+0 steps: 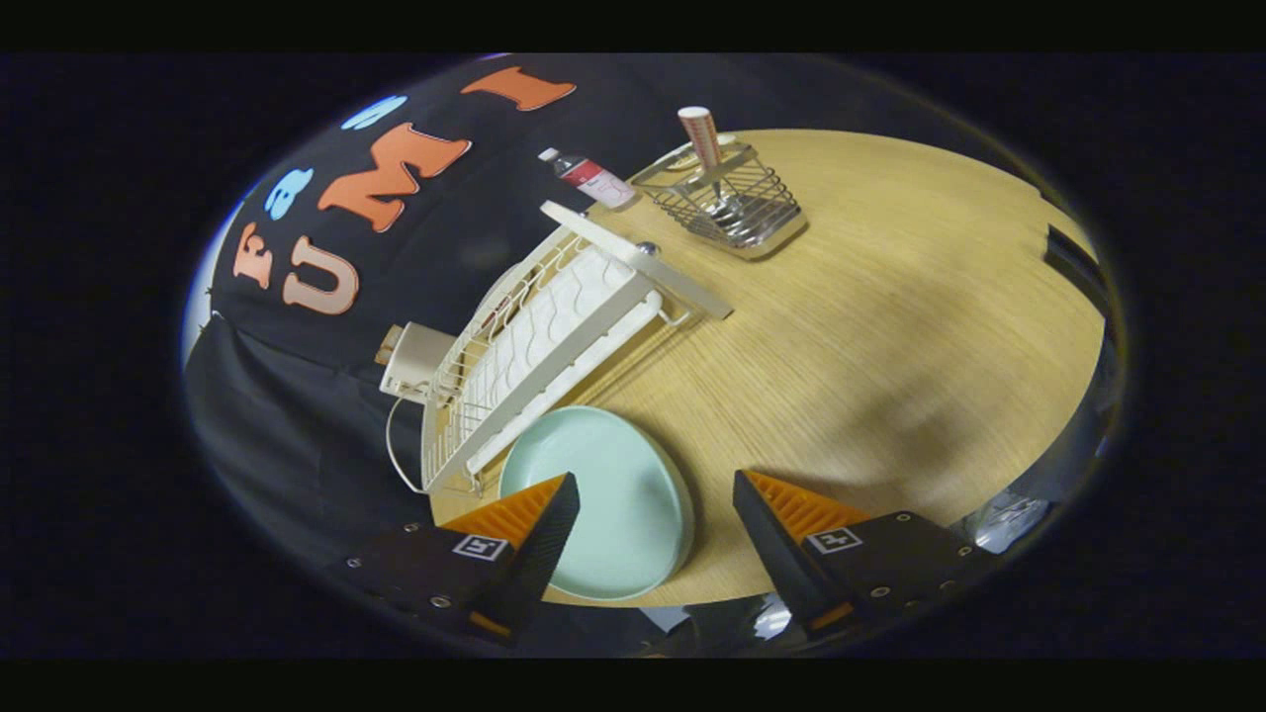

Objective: Take the plate from the dish rack, then take the spoon from the basket and place it into the plate.

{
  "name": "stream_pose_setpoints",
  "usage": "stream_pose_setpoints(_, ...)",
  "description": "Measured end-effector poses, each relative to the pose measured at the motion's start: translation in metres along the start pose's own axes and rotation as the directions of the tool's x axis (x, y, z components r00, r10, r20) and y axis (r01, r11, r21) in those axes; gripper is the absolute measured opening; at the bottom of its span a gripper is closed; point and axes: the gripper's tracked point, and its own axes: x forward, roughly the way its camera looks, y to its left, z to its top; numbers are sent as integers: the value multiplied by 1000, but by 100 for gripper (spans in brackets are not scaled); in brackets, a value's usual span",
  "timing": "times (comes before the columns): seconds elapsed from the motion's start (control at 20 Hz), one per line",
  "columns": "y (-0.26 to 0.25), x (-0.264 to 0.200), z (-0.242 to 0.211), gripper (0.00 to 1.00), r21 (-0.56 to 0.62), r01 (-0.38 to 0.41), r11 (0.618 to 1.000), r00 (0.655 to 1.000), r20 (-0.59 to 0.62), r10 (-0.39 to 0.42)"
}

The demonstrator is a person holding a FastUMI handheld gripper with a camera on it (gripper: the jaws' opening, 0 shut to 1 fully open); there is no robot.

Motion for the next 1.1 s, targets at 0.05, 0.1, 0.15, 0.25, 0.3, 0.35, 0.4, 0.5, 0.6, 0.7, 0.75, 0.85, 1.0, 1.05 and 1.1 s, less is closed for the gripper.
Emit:
stream_pose_setpoints(0.05, -6, -6, 9, 97, -29, 14, 999, 1000, 25, -14)
stream_pose_setpoints(0.1, -11, -10, 20, 98, -57, 29, 998, 999, 47, -26)
stream_pose_setpoints(0.15, -16, -14, 30, 98, -84, 45, 995, 997, 71, -39)
stream_pose_setpoints(0.25, -25, -25, 56, 98, -138, 72, 988, 990, 133, -54)
stream_pose_setpoints(0.3, -30, -30, 69, 98, -166, 87, 982, 985, 162, -60)
stream_pose_setpoints(0.35, -35, -34, 84, 98, -193, 109, 975, 979, 192, -71)
stream_pose_setpoints(0.4, -40, -39, 98, 98, -226, 133, 965, 971, 227, -81)
stream_pose_setpoints(0.5, -46, -47, 132, 98, -272, 173, 946, 948, 306, -86)
stream_pose_setpoints(0.6, -44, -54, 159, 98, -284, 167, 944, 932, 359, -57)
stream_pose_setpoints(0.7, -40, -56, 187, 98, -293, 159, 943, 907, 420, -22)
stream_pose_setpoints(0.75, -38, -56, 198, 99, -297, 157, 942, 896, 444, -10)
stream_pose_setpoints(0.85, -31, -54, 219, 99, -320, 150, 936, 875, 483, 24)
stream_pose_setpoints(1.0, -23, -41, 241, 97, -403, 192, 895, 848, 528, 56)
stream_pose_setpoints(1.05, -20, -36, 242, 97, -442, 209, 872, 842, 535, 69)
stream_pose_setpoints(1.1, -20, -28, 242, 95, -478, 233, 847, 842, 535, 70)
